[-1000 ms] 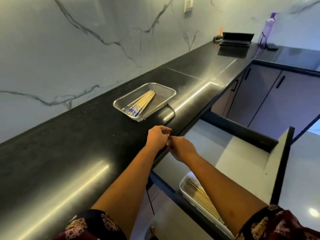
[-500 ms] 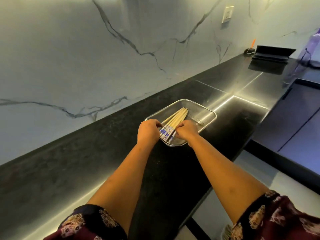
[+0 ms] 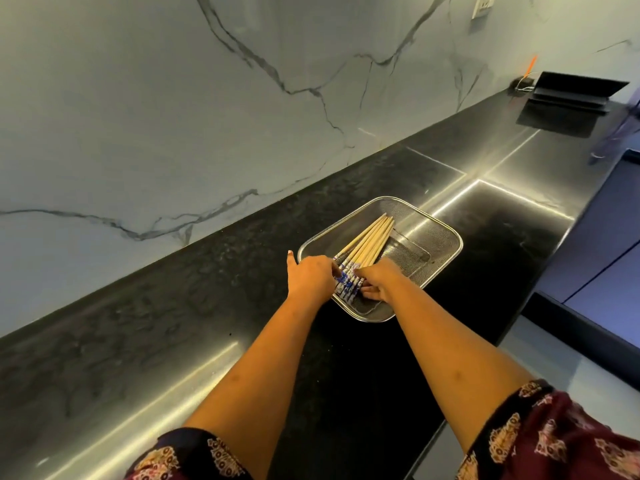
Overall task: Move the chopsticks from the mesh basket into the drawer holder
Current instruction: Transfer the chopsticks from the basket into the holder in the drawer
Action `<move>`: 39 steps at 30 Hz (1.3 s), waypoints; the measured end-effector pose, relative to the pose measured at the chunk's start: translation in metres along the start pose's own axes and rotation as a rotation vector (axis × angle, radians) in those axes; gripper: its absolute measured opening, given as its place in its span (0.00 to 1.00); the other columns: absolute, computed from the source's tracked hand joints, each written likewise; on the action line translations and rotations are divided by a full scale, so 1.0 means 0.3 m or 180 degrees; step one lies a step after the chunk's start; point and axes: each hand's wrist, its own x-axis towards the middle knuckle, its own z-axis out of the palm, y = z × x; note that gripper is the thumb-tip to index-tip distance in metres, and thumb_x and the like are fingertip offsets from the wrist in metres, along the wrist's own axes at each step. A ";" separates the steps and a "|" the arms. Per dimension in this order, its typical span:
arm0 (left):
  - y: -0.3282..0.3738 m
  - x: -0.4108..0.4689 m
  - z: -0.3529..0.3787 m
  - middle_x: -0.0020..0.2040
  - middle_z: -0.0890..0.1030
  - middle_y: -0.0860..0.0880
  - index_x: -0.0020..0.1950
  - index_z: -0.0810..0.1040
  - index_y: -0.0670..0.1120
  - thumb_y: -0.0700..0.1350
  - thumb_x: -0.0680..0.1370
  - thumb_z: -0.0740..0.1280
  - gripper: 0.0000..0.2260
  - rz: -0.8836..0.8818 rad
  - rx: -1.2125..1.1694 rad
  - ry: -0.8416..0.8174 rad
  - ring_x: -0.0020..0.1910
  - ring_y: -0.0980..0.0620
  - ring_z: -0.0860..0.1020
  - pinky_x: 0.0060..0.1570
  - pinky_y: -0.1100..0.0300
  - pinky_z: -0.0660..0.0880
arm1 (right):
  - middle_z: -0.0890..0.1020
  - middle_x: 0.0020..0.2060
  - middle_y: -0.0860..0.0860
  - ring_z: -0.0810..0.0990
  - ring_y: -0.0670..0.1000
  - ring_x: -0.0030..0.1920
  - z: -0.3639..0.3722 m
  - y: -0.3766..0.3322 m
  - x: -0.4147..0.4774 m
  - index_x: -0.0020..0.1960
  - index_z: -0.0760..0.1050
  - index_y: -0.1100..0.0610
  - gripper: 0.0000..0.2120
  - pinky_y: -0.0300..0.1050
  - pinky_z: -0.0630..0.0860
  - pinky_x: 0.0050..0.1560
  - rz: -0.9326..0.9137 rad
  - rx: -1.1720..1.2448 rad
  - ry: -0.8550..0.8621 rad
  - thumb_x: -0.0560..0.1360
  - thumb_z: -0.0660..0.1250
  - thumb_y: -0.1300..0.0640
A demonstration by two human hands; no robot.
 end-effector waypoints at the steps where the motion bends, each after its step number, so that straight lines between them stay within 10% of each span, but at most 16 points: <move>1: 0.002 0.006 0.000 0.58 0.80 0.50 0.57 0.80 0.55 0.40 0.78 0.62 0.14 0.0005 0.0011 0.0000 0.62 0.51 0.75 0.73 0.41 0.39 | 0.78 0.52 0.61 0.79 0.54 0.42 0.008 -0.001 0.007 0.64 0.68 0.66 0.21 0.44 0.78 0.43 -0.0008 0.0077 0.0009 0.75 0.70 0.62; 9: 0.004 0.020 -0.007 0.59 0.79 0.48 0.60 0.79 0.51 0.40 0.78 0.62 0.14 0.0009 0.0119 -0.0136 0.63 0.49 0.74 0.73 0.40 0.40 | 0.78 0.54 0.61 0.80 0.59 0.55 0.058 -0.011 0.011 0.38 0.67 0.61 0.13 0.47 0.80 0.36 0.0056 0.0787 0.0070 0.71 0.72 0.69; 26: 0.005 0.012 -0.003 0.60 0.79 0.49 0.58 0.80 0.53 0.38 0.77 0.62 0.15 -0.0025 -0.0141 0.0015 0.64 0.50 0.73 0.73 0.40 0.40 | 0.76 0.60 0.64 0.80 0.60 0.58 0.019 -0.017 0.001 0.59 0.69 0.69 0.15 0.55 0.80 0.53 0.0342 0.1187 -0.0407 0.74 0.60 0.77; 32: 0.008 -0.014 0.020 0.55 0.82 0.51 0.59 0.79 0.50 0.38 0.79 0.60 0.14 -0.0273 -0.1340 0.1103 0.58 0.52 0.77 0.74 0.43 0.40 | 0.81 0.49 0.64 0.83 0.58 0.44 -0.031 -0.047 -0.074 0.49 0.70 0.70 0.04 0.51 0.80 0.49 0.0261 0.1617 -0.0878 0.76 0.59 0.75; 35: 0.035 -0.028 0.005 0.52 0.81 0.49 0.61 0.78 0.47 0.38 0.78 0.63 0.13 -0.0379 -0.2556 0.1506 0.49 0.56 0.78 0.71 0.48 0.63 | 0.83 0.29 0.59 0.83 0.52 0.31 -0.057 -0.062 -0.133 0.47 0.73 0.68 0.04 0.46 0.82 0.33 0.0141 0.1519 -0.1308 0.77 0.60 0.72; 39: 0.073 -0.041 -0.061 0.60 0.79 0.46 0.67 0.71 0.46 0.44 0.78 0.65 0.18 -0.0629 -0.4013 0.1022 0.56 0.50 0.78 0.58 0.52 0.77 | 0.83 0.40 0.58 0.85 0.50 0.36 -0.108 -0.071 -0.218 0.54 0.75 0.67 0.07 0.43 0.82 0.37 -0.0263 0.1146 -0.1779 0.78 0.61 0.69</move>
